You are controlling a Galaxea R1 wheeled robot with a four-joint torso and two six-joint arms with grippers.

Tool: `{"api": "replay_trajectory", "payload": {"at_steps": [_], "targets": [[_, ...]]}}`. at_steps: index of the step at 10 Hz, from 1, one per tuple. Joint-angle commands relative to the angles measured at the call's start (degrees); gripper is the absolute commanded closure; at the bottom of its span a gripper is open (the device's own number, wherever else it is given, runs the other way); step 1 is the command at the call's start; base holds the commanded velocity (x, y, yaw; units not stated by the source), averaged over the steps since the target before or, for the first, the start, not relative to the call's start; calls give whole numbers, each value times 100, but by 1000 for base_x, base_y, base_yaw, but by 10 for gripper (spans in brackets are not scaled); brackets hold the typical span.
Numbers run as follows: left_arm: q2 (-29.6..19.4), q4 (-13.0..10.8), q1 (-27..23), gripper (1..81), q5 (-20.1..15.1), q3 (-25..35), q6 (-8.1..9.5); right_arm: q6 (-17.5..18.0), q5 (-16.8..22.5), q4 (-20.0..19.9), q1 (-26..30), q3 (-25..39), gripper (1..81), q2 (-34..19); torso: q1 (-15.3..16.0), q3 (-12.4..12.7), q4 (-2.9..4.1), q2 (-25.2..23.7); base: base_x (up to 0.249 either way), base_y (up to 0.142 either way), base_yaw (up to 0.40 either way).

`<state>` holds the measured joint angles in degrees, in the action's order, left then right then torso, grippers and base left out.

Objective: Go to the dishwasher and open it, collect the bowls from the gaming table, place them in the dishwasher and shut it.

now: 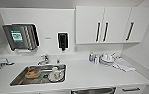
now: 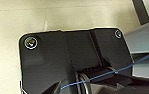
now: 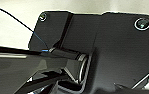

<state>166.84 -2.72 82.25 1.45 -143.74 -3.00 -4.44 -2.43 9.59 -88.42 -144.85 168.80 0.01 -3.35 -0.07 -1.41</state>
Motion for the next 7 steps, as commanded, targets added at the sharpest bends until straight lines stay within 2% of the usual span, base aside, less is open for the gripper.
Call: {"api": "replay_trajectory", "payload": {"at_steps": [1, 4, 7], "targets": [[-19, 0, -301, 10, -286, 39, -25, 4, 287, 34, 241, 46, 10, -11, 0, 0, 0, 0, 102, 0, 0], [-19, 17, -301, 10, -286, 21, -25, 4, 287, 25, 232, 46, 10, -11, 2, 0, 0, 0, 89, 0, 0], [-28, 35, -284, 10, -286, 21, 1, 22, 348, -28, 276, 46, 10, 33, 7, 0, 0, 2, 0, 0, 0]]}}
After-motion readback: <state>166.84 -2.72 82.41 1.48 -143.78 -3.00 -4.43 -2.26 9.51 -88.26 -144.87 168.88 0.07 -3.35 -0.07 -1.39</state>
